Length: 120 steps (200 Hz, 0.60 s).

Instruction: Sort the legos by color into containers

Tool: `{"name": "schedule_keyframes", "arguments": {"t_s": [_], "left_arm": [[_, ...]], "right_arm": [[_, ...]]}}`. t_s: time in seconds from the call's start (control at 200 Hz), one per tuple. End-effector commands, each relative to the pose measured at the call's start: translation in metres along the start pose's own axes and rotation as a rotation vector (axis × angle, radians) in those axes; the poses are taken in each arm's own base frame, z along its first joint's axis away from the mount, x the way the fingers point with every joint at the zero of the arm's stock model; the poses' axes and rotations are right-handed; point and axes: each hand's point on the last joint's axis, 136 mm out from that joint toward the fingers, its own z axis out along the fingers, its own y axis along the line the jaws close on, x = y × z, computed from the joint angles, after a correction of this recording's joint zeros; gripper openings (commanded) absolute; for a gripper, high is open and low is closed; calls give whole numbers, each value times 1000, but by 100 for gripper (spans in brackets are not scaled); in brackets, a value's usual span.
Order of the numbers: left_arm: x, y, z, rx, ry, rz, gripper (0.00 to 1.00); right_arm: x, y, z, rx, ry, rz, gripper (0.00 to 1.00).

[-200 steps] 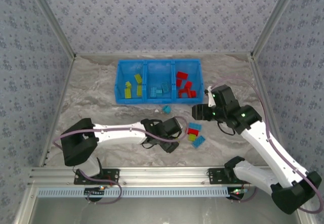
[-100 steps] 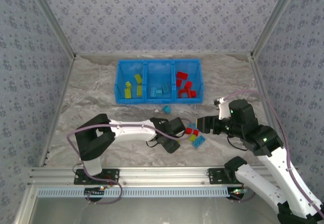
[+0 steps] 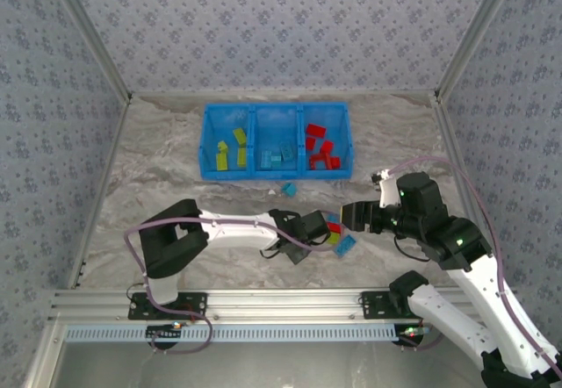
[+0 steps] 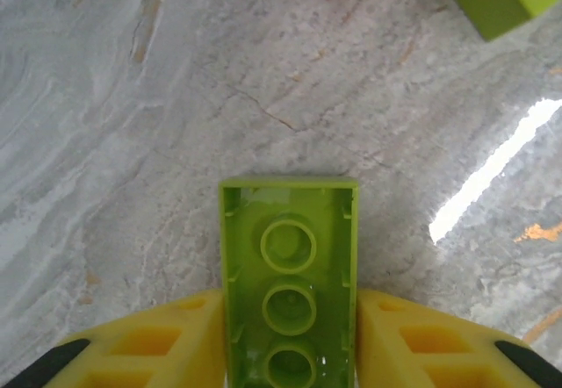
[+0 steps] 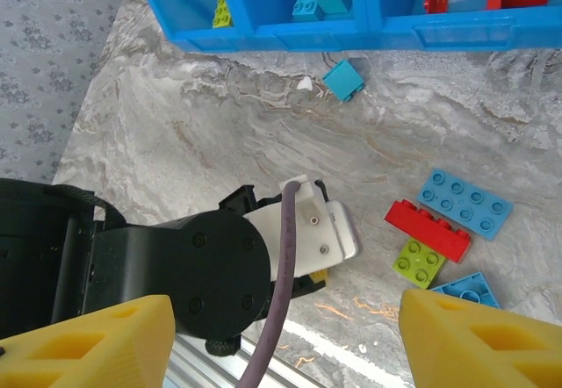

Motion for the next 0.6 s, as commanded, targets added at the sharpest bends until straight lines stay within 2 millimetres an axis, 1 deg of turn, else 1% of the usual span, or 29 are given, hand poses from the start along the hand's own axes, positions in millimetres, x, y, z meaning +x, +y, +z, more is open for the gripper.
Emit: {"name": "schedule_keyframes", "arguments": {"t_s": [0.0, 0.12, 0.185, 0.24, 0.345, 0.41, 0.43, 0.475, 0.54, 0.595], "left_arm": [[-7, 25, -19, -74, -72, -88, 38], [-11, 57, -58, -100, -150, -202, 39], [-9, 81, -79, -118, -178, -267, 39], [-6, 104, -95, -138, -198, -324, 40], [0, 153, -118, -156, -218, -458, 40], [2, 185, -127, -156, -234, -543, 41], [3, 194, -129, -157, -236, -567, 41], [3, 216, -132, -161, -237, -623, 41], [3, 244, -131, -169, -221, -689, 41], [-1, 264, -126, -176, -204, -728, 41]], "right_arm": [[-5, 15, -7, -67, -24, -32, 70], [-11, 19, -10, -70, -48, -89, 68], [-14, 22, -9, -65, -64, -125, 68], [-18, 32, -4, -85, -75, -164, 68], [-23, 66, 12, -113, -97, -300, 68], [-24, 92, 24, -116, -120, -408, 68], [-29, 103, 27, -128, -146, -432, 68], [-32, 121, 33, -152, -175, -474, 67], [-35, 148, 44, -190, -216, -517, 67], [-37, 162, 56, -192, -222, -531, 66]]}}
